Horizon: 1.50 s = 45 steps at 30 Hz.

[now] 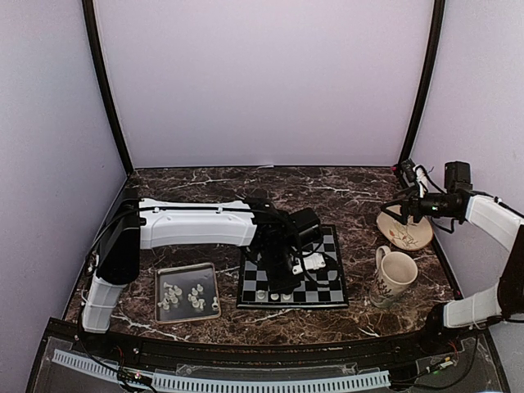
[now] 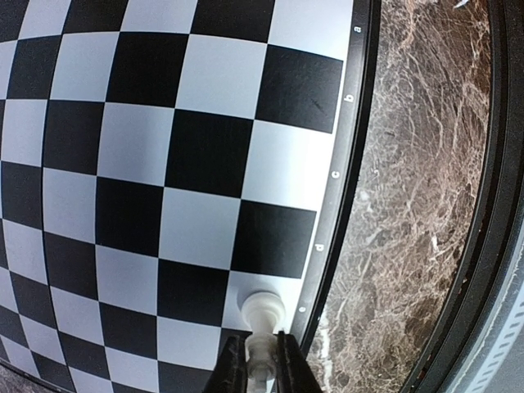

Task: Set up the chess pieces on the board
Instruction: Place the queen at d1, then pick up the pawn from the storage box.

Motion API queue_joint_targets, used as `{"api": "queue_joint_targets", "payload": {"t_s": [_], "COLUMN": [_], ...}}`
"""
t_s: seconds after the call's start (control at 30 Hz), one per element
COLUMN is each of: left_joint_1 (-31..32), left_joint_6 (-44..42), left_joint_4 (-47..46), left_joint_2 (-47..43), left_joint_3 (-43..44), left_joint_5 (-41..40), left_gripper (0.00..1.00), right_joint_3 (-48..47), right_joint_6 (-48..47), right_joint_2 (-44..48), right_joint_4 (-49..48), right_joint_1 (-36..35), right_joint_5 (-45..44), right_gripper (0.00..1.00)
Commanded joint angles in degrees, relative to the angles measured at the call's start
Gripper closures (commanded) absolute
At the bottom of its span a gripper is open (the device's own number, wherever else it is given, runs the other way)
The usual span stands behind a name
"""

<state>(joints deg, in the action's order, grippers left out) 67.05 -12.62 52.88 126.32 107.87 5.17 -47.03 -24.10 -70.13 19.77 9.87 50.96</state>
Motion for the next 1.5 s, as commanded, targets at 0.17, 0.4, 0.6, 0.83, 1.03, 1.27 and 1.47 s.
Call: {"api": "queue_joint_targets", "payload": {"t_s": [0.17, 0.4, 0.6, 0.83, 1.03, 1.27, 1.47], "left_joint_1": [0.3, 0.3, -0.6, -6.0, -12.6, -16.0, -18.3], "left_joint_6": [1.2, 1.6, 1.9, 10.0, 19.5, 27.2, 28.2], "left_joint_4": [0.6, 1.4, 0.9, -2.6, -6.8, -0.2, 0.7], "left_joint_2": [0.5, -0.5, -4.3, -14.4, -26.8, -35.3, -37.9], "left_joint_3": [2.1, 5.1, 4.8, -3.9, -20.0, -32.1, -38.4], "left_joint_5": [0.5, -0.8, -2.5, -6.3, -9.1, -12.0, -10.5], "left_gripper": [0.81, 0.74, 0.73, 0.74, 0.76, 0.8, 0.79], "right_joint_3": [-1.6, -1.6, -1.7, -1.7, -1.7, -2.0, -2.6], "right_joint_6": [-1.0, -0.8, 0.0, 0.1, 0.2, -0.9, -1.9], "right_joint_2": [-0.7, -0.9, -1.1, -1.2, -1.1, -2.2, -2.8], "right_joint_4": [0.0, 0.1, -0.2, -0.5, -0.8, -0.2, 0.7], "right_joint_1": [-0.2, -0.2, -0.4, -1.1, -2.4, -3.5, -4.4], "right_joint_5": [0.2, 0.4, 0.5, -0.1, -1.0, -2.4, -3.2], "right_gripper": [0.11, 0.11, 0.11, 0.11, 0.11, 0.11, 0.12]}}
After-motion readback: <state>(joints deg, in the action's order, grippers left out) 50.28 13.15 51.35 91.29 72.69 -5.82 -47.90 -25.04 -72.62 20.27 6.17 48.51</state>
